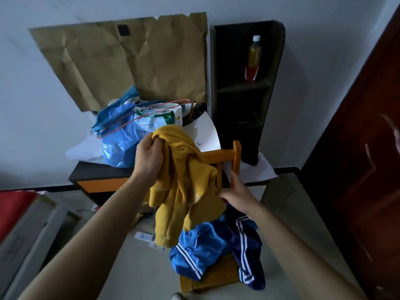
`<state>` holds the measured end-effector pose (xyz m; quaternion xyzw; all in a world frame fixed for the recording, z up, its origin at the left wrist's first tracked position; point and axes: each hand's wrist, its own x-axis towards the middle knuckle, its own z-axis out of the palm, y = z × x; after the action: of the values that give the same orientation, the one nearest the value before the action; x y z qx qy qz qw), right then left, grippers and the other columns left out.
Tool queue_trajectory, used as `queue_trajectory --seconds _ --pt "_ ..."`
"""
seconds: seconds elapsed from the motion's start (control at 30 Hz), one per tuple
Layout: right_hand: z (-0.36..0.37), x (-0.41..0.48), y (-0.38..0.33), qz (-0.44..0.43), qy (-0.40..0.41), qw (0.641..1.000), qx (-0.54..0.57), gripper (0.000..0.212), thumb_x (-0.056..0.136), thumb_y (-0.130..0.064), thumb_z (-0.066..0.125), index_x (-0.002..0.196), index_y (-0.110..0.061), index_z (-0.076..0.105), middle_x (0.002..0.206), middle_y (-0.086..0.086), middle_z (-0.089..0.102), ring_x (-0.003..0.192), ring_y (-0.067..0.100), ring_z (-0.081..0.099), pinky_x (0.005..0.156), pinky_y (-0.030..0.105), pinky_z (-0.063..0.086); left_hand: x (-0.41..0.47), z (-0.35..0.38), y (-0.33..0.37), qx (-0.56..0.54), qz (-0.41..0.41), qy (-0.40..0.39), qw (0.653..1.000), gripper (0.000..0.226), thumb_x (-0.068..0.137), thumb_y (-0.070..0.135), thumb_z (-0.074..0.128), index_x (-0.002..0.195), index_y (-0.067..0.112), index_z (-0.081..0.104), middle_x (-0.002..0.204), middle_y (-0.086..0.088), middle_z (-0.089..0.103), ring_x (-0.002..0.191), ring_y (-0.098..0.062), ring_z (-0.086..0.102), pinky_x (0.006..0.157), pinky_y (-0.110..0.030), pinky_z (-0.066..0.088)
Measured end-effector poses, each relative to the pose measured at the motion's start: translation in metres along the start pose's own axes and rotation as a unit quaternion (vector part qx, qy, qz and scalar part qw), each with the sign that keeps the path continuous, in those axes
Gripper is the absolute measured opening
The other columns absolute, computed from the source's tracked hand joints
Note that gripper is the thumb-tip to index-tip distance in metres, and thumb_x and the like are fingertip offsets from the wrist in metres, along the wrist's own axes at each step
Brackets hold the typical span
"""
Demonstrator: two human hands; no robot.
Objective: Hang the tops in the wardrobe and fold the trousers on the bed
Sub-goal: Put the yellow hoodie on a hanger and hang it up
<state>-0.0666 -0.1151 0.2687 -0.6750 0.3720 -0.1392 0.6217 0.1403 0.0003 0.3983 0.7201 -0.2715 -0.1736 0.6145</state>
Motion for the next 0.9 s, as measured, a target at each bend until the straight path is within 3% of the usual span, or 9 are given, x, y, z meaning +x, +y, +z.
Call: queue_trajectory --seconds 0.07,0.13,0.23,0.33,0.43,0.5,0.63,0.73,0.9 --pt "0.014 -0.003 0.006 0.000 -0.045 0.997 -0.064 0.138 0.054 -0.056 0.088 0.157 -0.040 -0.001 0.160 0.001 0.029 0.145 0.026 0.035 0.116 0.055 0.033 -0.015 -0.008 0.006 -0.004 -0.006 0.036 0.999 0.030 0.102 0.026 0.043 0.103 0.002 0.062 0.109 -0.028 0.064 0.092 -0.026 0.062 0.094 -0.055 0.051" --pt "0.030 -0.003 0.008 -0.053 -0.110 0.988 -0.098 0.139 0.058 -0.051 0.092 0.158 -0.034 -0.003 0.162 0.001 0.026 0.146 0.022 0.032 0.117 0.050 0.034 -0.028 -0.021 0.012 -0.028 -0.019 0.085 0.996 0.030 0.103 0.029 0.043 0.098 0.012 0.068 0.105 -0.017 0.070 0.097 -0.023 0.067 0.090 -0.048 0.056" --pt "0.054 -0.002 0.001 -0.147 -0.129 0.976 -0.096 0.070 0.091 -0.053 0.063 0.142 -0.008 0.046 0.134 0.014 0.057 0.122 0.031 0.056 0.096 0.043 0.050 -0.043 -0.050 0.013 -0.105 -0.075 0.169 0.977 0.028 0.099 0.033 0.053 0.083 0.022 0.073 0.088 -0.001 0.076 0.086 -0.015 0.072 0.071 -0.032 0.060" --pt "0.079 0.002 -0.014 -0.169 -0.045 0.984 -0.033 0.016 0.104 -0.012 0.048 0.108 -0.012 0.063 0.106 0.017 0.065 0.099 0.029 0.060 0.087 0.047 0.050 -0.065 -0.090 0.011 -0.155 -0.114 0.248 0.949 0.027 0.088 0.030 0.062 0.072 0.016 0.078 0.073 0.001 0.076 0.067 -0.010 0.073 0.050 -0.024 0.055" --pt "0.094 0.006 -0.036 -0.128 0.023 0.991 -0.032 0.023 0.106 -0.017 0.040 0.114 -0.025 0.060 0.109 -0.002 0.059 0.105 0.020 0.055 0.088 0.032 0.039 -0.087 -0.133 0.000 -0.174 -0.088 0.320 0.927 0.033 0.087 0.023 0.051 0.100 0.009 0.077 0.105 -0.014 0.074 0.098 -0.026 0.071 0.079 -0.041 0.061" --pt "0.104 0.008 -0.052 -0.117 0.028 0.992 -0.025 0.025 0.103 -0.017 0.037 0.113 -0.026 0.058 0.106 -0.002 0.058 0.106 0.024 0.054 0.086 0.031 0.034 -0.106 -0.164 -0.014 -0.109 -0.054 0.362 0.924 0.032 0.090 0.018 0.045 0.107 0.008 0.069 0.109 -0.019 0.069 0.102 -0.030 0.066 0.092 -0.045 0.053" --pt "0.129 0.005 -0.098 -0.245 0.028 0.968 -0.037 0.033 0.095 -0.025 0.036 0.110 -0.006 0.059 0.107 0.019 0.063 0.101 0.035 0.059 0.085 0.039 0.041 -0.150 -0.218 -0.041 0.081 -0.035 0.435 0.896 0.015 0.091 0.023 0.047 0.082 0.017 0.057 0.079 -0.008 0.053 0.077 -0.020 0.047 0.070 -0.041 0.041" --pt "0.152 -0.006 -0.126 -0.335 -0.009 0.936 -0.109 0.019 0.096 -0.026 0.039 0.086 -0.014 0.052 0.080 0.009 0.059 0.080 0.035 0.060 0.089 0.051 0.042 -0.180 -0.257 -0.049 0.161 -0.064 0.481 0.859 0.017 0.087 0.022 0.044 0.080 0.012 0.055 0.074 -0.002 0.052 0.074 -0.020 0.047 0.068 -0.041 0.040" --pt "0.201 -0.032 -0.160 -0.336 -0.126 0.916 -0.179 0.024 0.100 -0.017 0.050 0.077 -0.016 0.058 0.073 0.001 0.060 0.066 0.013 0.052 0.064 0.030 0.031 -0.238 -0.313 -0.067 0.237 -0.159 0.501 0.817 0.019 0.096 0.019 0.044 0.094 0.003 0.055 0.092 -0.015 0.059 0.088 -0.032 0.056 0.082 -0.050 0.045"
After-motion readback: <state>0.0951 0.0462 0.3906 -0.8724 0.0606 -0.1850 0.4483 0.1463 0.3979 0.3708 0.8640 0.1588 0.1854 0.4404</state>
